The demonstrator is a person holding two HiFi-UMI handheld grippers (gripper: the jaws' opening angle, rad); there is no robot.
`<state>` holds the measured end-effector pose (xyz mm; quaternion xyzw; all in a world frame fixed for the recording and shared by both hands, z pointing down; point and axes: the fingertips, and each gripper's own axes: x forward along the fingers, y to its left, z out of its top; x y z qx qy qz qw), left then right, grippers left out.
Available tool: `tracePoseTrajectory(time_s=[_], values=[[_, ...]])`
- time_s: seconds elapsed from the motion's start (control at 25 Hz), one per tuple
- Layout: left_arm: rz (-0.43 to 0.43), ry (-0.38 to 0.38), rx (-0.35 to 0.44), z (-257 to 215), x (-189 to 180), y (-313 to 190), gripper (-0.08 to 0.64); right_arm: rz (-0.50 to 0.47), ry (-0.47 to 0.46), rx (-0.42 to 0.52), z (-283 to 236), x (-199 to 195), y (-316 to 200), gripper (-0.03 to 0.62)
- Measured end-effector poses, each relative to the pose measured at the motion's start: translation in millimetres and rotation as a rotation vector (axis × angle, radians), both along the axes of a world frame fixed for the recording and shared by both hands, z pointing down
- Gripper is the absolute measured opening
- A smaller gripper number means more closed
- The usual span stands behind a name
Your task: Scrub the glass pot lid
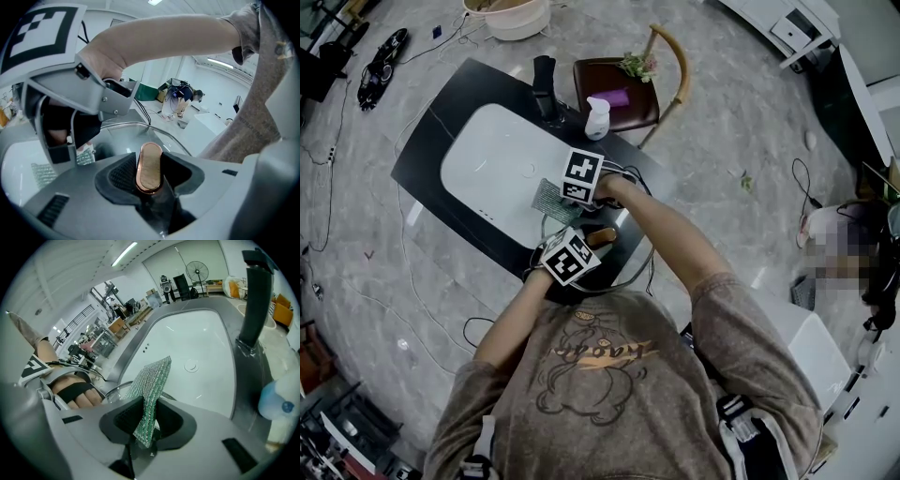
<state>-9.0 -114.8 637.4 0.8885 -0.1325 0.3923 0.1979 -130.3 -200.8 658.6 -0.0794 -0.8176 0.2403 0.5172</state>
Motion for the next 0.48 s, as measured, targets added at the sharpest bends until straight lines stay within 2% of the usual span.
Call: tracePoseTrajectory(time_s=[0.48], values=[[-0.006, -0.004, -0.013, 2.6, -2.1, -0.2, 0.183, 0.144, -0.007, -0.012, -0.9, 34.3, -23.8, 0.098]])
